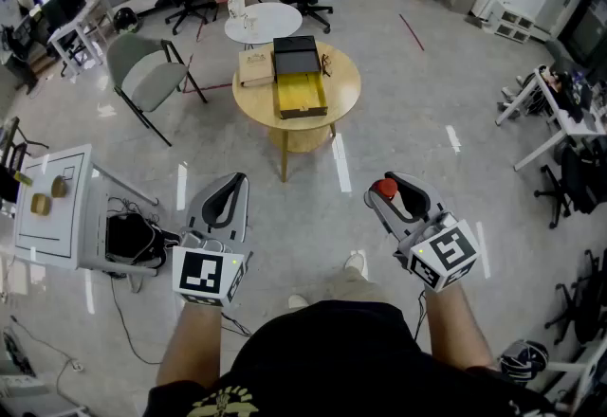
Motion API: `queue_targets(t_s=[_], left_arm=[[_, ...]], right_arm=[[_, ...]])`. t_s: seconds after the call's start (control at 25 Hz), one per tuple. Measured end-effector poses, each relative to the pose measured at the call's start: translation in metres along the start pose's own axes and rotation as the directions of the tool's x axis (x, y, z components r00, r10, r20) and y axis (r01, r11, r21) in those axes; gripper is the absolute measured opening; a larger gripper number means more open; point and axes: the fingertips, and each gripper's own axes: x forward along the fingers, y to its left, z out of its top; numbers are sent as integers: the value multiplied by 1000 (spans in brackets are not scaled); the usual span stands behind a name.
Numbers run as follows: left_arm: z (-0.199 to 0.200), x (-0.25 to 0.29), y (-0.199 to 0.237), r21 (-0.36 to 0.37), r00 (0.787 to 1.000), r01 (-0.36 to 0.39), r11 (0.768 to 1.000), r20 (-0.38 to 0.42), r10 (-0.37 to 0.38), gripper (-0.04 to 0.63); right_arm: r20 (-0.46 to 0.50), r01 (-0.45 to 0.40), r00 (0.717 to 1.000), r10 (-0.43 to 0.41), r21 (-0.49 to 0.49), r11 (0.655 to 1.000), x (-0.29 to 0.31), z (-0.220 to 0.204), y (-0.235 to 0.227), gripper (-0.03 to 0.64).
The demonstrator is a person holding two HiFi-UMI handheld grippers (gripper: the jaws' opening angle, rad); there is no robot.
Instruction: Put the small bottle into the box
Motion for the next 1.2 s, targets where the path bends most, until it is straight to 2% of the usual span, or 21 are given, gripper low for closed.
queue_targets(t_s=[0.32, 0.52, 0.64, 0.76, 0.88, 1.2], left_arm=[[-15, 18, 9, -41, 1000, -28, 999, -16, 27, 18], [-32, 42, 17, -62, 998, -39, 997, -57, 36, 18], [-39, 60, 22, -51, 996, -49, 997, -81, 45, 18], [-35, 81, 37, -66, 994, -94, 993, -57, 90, 18], [-30, 104, 43, -57, 995, -95, 994, -27, 93, 18], [-22, 161, 66, -45, 993, -116, 992, -37, 114, 18]], right_arm=[[-23, -51, 998, 52, 5, 999, 12, -3, -5, 166], [-32, -51, 998, 52, 35, 998, 31, -11, -34, 166], [-37, -58, 998, 59, 46, 997, 42, -12, -53, 166], [-45, -68, 996, 70, 43, 997, 56, -12, -73, 166], [-48, -73, 996, 75, 37, 997, 70, -10, -94, 166], [-40, -117, 992, 119, 53, 992, 116, 2, -139, 166]])
